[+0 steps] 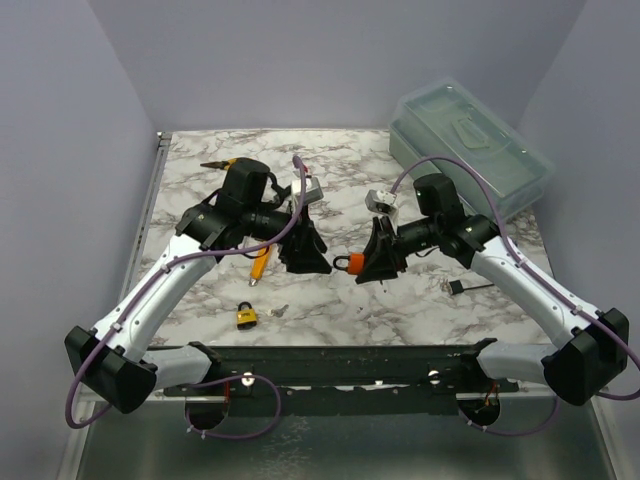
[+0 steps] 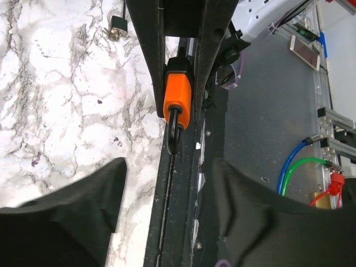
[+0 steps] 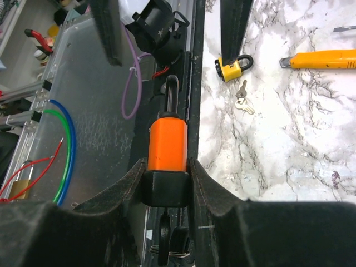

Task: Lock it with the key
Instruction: Lock the lock.

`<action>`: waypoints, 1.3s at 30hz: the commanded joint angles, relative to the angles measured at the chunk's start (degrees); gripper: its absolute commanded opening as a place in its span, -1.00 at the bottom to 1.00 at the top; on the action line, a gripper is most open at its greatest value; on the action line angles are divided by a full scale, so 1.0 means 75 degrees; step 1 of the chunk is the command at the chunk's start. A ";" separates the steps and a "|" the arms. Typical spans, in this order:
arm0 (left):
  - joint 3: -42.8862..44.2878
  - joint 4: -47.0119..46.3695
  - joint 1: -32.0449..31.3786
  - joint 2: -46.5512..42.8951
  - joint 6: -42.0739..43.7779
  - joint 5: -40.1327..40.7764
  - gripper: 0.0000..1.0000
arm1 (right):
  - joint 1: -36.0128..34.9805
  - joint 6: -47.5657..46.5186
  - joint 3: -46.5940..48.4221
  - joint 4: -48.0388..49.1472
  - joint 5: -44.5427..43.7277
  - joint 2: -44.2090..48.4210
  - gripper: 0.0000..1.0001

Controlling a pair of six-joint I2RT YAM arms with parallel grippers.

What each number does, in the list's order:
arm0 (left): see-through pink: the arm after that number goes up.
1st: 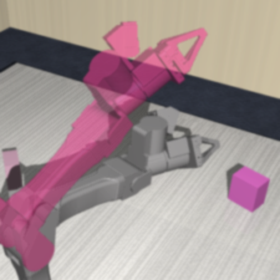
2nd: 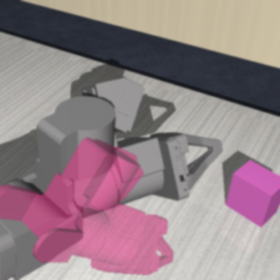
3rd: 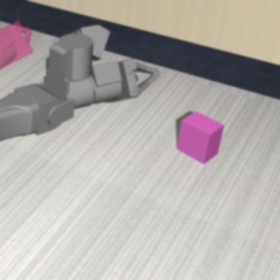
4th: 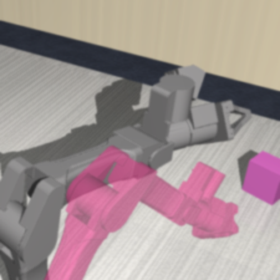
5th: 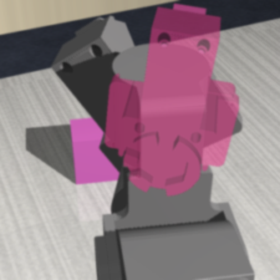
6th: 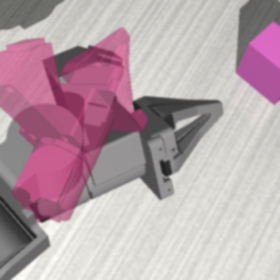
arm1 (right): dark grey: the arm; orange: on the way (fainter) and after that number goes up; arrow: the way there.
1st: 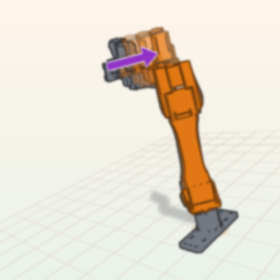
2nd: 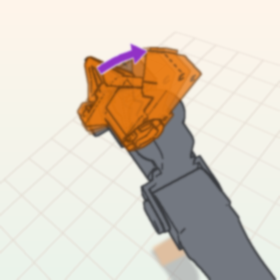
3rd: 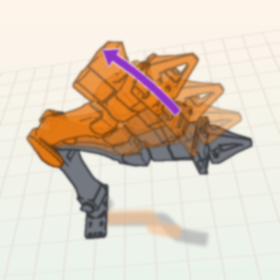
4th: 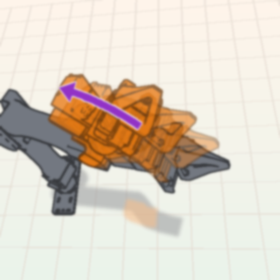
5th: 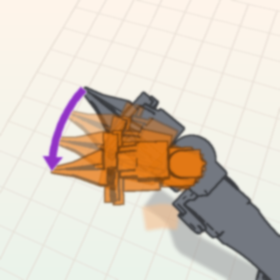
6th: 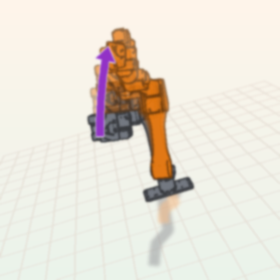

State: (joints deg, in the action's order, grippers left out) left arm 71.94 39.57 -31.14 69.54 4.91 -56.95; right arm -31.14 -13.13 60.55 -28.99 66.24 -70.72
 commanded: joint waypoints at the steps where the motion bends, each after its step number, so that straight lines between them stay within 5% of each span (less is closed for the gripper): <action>1: 0.0255 0.0230 -0.0014 0.0088 -0.0185 0.0140 0.55 | 0.0003 0.0025 0.0192 0.0317 0.0228 0.0014 -0.99; 4: 0.0320 0.0074 -0.0009 0.0295 -0.0423 -0.0108 0.75 | 0.0003 0.0089 0.0198 0.0391 0.0411 -0.0013 -0.99; 7: 0.0251 -0.0351 -0.0009 0.0374 -0.0618 -0.0333 0.69 | -0.0003 0.0242 0.0227 0.0528 0.0523 -0.0026 -0.99; 17: -0.0078 -0.1482 -0.0174 0.0561 -0.1324 -0.0814 -0.28 | -0.0023 0.0402 0.0259 0.0817 0.0651 -0.0123 -0.99; 25: -0.0273 -0.1586 -0.0284 0.0547 -0.1329 -0.0783 -0.56 | -0.0032 0.0465 0.0340 0.0921 0.0600 -0.0186 -0.99; 28: -0.0333 -0.1585 -0.0290 0.0489 -0.1392 -0.0733 -1.00 | -0.0032 0.0593 0.0340 0.0946 0.0604 -0.0184 -0.99; 29: -0.0336 -0.1583 -0.0275 0.0470 -0.1439 -0.0734 -1.00 | -0.0032 0.0659 0.0353 0.0918 0.0602 -0.0187 -0.96; 33: -0.0416 -0.1579 0.0093 0.0293 -0.1475 -0.0826 -1.00 | -0.0018 0.0885 0.0528 0.0265 0.0248 -0.0242 0.20; 35: -0.0506 -0.1552 0.0340 0.0156 -0.1449 -0.0697 -1.00 | -0.0020 0.0779 0.0563 -0.0175 0.0116 -0.0254 0.40; 39: -0.0646 -0.1341 0.0572 -0.0070 -0.1183 -0.0813 -1.00 | -0.0018 0.0720 0.0547 -0.0497 -0.0196 -0.0173 0.43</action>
State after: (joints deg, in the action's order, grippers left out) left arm 67.85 28.93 -28.67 72.49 -5.80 -61.71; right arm -31.16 -7.64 63.26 -27.33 66.78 -72.38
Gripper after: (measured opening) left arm 0.046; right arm 0.715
